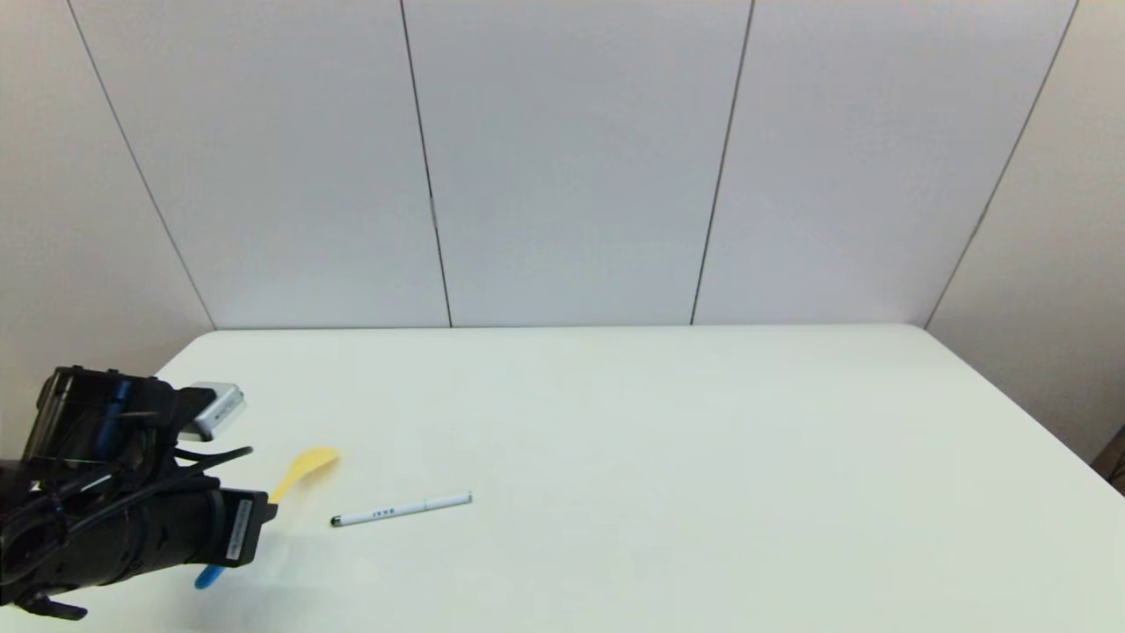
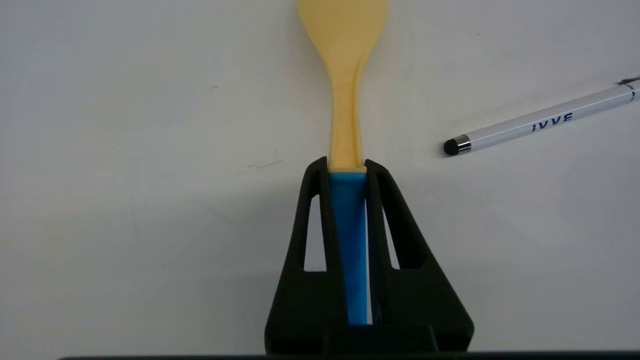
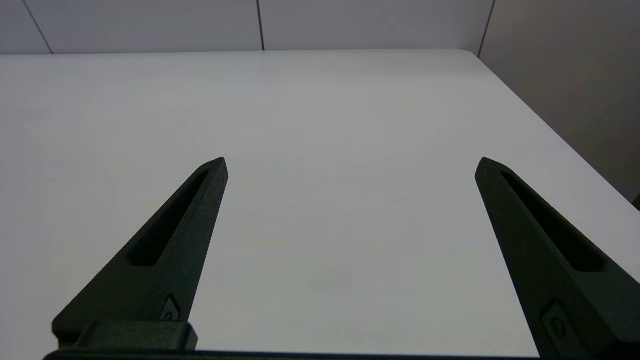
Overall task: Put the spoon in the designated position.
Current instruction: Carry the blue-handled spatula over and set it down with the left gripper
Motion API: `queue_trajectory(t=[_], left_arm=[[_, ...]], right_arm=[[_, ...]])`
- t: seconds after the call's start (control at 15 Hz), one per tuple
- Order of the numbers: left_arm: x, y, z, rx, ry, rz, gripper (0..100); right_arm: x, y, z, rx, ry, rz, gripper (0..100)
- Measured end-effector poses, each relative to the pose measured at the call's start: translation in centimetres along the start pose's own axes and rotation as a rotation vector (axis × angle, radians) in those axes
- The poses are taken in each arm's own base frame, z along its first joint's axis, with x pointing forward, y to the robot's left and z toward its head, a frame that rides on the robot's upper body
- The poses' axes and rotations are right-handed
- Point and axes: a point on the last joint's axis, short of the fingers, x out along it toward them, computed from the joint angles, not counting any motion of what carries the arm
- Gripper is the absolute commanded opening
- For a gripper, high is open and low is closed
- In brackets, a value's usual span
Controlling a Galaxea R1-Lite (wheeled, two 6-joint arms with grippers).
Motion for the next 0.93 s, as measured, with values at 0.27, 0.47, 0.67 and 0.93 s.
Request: queue_trajectory(t=[0.27,0.47,0.67,0.93], left_arm=[[0.56,-0.29,-0.41,0.006,0.025,-0.052,0],[0.72,-0.31,-0.46,0.006,0.031,-0.055,0],[0.77,-0.29,-0.28,0.002,0.027,-0.054,0],[0.79,-0.17,-0.11,-0.006,0.024,-0.049,0]], right_arm=[[0.00,0.00,0.00,0.000,0.000,0.000,100],[0.00,0.00,0.00,0.000,0.000,0.000,100],[0.00,0.00,0.00,0.000,0.000,0.000,100],[0.00,0.00,0.00,0.000,0.000,0.000,100]])
